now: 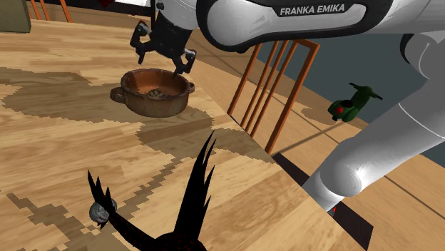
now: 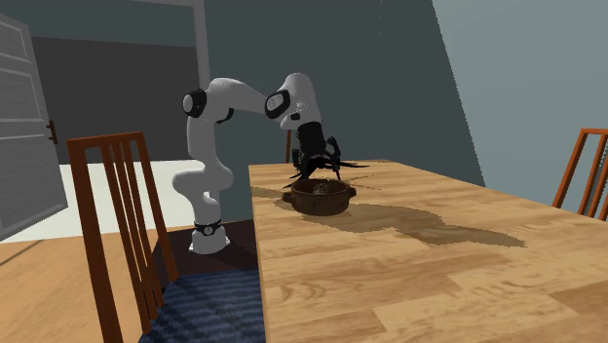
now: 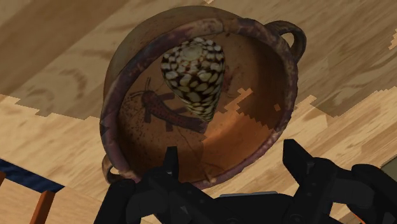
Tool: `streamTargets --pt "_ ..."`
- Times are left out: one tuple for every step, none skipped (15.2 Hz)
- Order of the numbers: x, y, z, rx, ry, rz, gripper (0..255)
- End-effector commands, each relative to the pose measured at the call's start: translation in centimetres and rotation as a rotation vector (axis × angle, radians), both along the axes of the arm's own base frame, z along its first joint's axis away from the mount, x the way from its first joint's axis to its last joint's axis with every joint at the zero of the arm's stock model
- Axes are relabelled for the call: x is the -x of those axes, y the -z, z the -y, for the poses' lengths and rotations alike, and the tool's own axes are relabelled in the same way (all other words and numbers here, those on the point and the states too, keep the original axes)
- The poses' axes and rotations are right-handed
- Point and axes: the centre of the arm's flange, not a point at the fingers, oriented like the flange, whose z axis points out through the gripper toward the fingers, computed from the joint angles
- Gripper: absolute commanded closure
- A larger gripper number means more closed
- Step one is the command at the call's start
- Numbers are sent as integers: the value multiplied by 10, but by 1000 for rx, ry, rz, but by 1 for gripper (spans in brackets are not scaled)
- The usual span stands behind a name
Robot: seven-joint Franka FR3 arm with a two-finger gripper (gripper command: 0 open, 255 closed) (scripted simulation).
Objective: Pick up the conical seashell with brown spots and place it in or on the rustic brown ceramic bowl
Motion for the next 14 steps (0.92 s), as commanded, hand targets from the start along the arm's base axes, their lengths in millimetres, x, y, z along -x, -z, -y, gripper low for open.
streamTargets --pt "0 0 0 0 0 0 0" --pt "0 0 0 0 0 0 0" --pt "6 -12 1 0 0 0 0" --pt "12 -24 1 0 0 0 0" --pt "17 -35 2 0 0 0 0" --pt "22 -45 3 0 0 0 0" --pt "22 -45 3 0 0 0 0" --pt "22 -45 3 0 0 0 0" --pt "22 -45 3 0 0 0 0" --pt "22 -45 3 0 0 0 0" --pt "22 -45 3 0 0 0 0" --pt "22 -45 3 0 0 0 0" --pt "22 -45 3 0 0 0 0" --pt "22 -45 3 0 0 0 0"
